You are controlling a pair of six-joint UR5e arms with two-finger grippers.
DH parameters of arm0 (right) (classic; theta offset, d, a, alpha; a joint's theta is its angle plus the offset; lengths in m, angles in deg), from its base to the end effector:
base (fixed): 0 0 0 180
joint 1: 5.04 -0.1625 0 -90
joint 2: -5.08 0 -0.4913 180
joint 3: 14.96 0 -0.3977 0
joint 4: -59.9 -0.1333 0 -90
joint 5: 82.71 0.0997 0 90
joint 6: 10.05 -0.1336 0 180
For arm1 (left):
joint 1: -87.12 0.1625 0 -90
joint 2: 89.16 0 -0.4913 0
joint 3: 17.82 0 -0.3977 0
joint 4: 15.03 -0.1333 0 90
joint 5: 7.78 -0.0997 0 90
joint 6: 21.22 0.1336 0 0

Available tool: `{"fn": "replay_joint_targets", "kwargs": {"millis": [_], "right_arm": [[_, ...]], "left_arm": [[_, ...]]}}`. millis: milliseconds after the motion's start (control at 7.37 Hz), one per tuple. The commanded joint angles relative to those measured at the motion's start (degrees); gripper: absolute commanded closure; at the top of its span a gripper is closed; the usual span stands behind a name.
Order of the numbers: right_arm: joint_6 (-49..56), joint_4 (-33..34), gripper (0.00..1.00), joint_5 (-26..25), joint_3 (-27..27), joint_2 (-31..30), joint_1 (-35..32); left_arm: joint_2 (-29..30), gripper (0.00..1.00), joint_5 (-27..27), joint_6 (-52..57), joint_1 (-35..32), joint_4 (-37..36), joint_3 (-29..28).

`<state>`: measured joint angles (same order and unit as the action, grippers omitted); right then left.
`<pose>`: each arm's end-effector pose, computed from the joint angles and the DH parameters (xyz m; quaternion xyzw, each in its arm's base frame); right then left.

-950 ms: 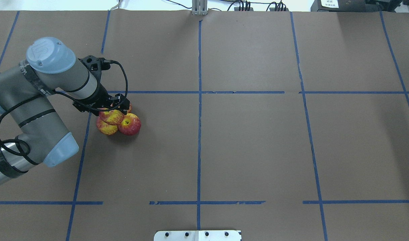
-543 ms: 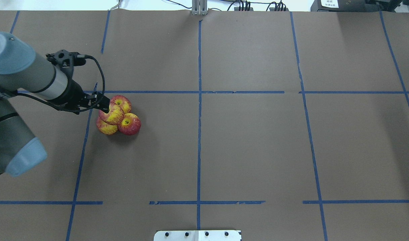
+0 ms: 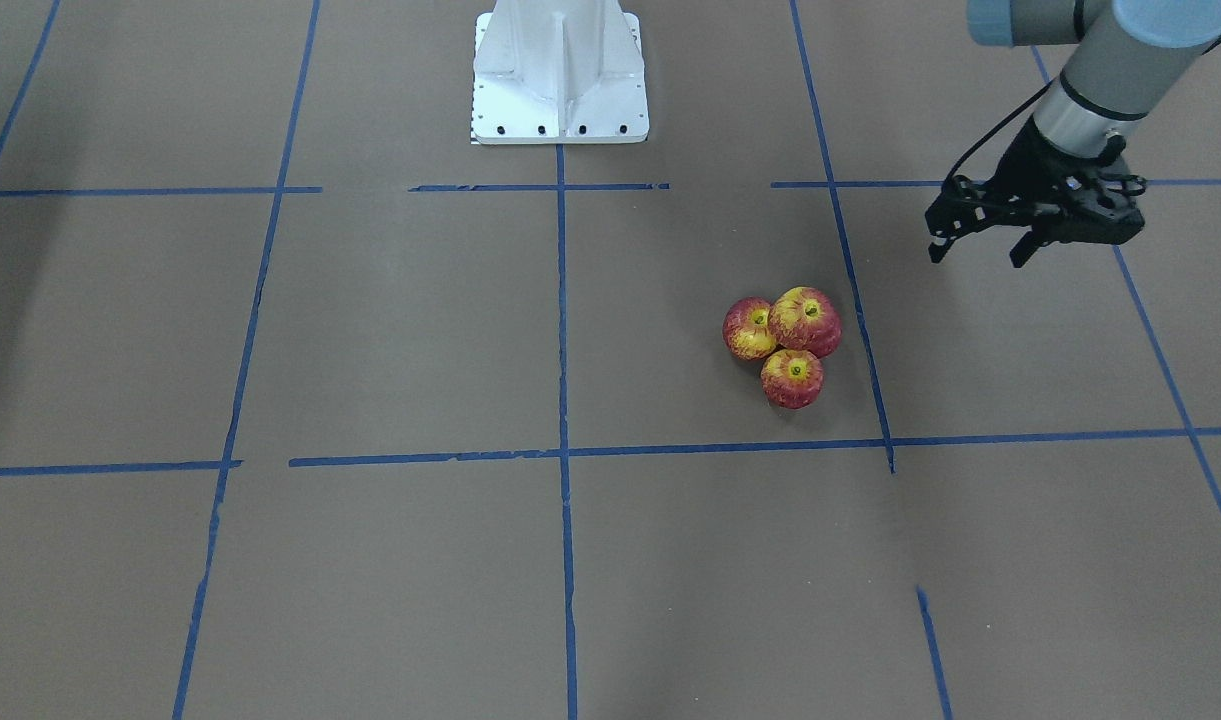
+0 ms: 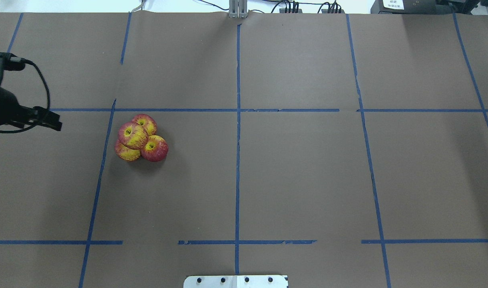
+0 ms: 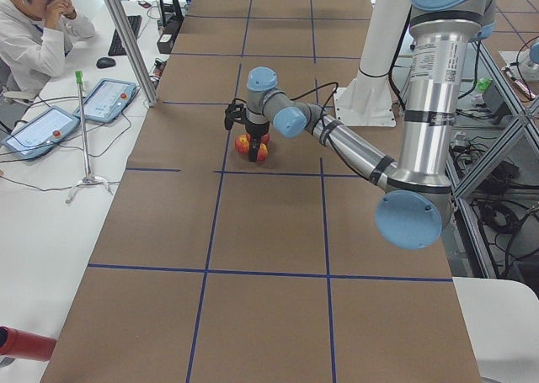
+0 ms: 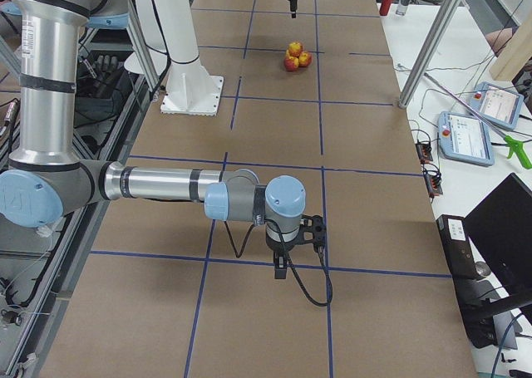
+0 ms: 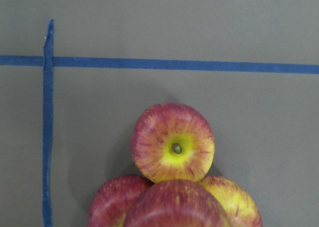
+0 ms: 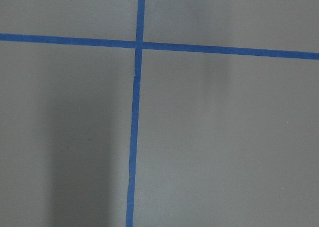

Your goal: Stack apples

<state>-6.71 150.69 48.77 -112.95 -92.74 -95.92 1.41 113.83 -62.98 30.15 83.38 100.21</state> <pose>0.0514 -0.4287 0.7492 0.0080 -0.3541 -0.0182 0.9350 0.2207 -0.4555 0.4942 0.0858 0.3907 0.0167 0.9164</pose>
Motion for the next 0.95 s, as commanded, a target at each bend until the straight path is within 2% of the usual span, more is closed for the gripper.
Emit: {"fn": "replay_joint_targets", "kwargs": {"millis": [0, 271, 543, 679, 814], "right_arm": [[0.0, 0.0, 0.00, 0.0, 0.0, 0.0, 0.0], [0.0, 0.0, 0.00, 0.0, 0.0, 0.0, 0.0], [0.0, 0.0, 0.00, 0.0, 0.0, 0.0, 0.0], [0.0, 0.0, 0.00, 0.0, 0.0, 0.0, 0.0], [0.0, 0.0, 0.00, 0.0, 0.0, 0.0, 0.0]], "left_arm": [[-8.7, 0.00, 1.9, 16.8, -9.0, 0.1, 0.1], [-13.9, 0.00, 2.9, 35.2, -17.3, 0.0, -3.2], [-13.9, 0.00, 4.4, 48.0, -27.9, 0.1, -11.2], [-13.9, 0.00, 9.8, 53.4, -33.8, 0.1, -15.9], [-13.8, 0.00, 14.2, 53.8, -39.0, -0.1, -18.9]]}}
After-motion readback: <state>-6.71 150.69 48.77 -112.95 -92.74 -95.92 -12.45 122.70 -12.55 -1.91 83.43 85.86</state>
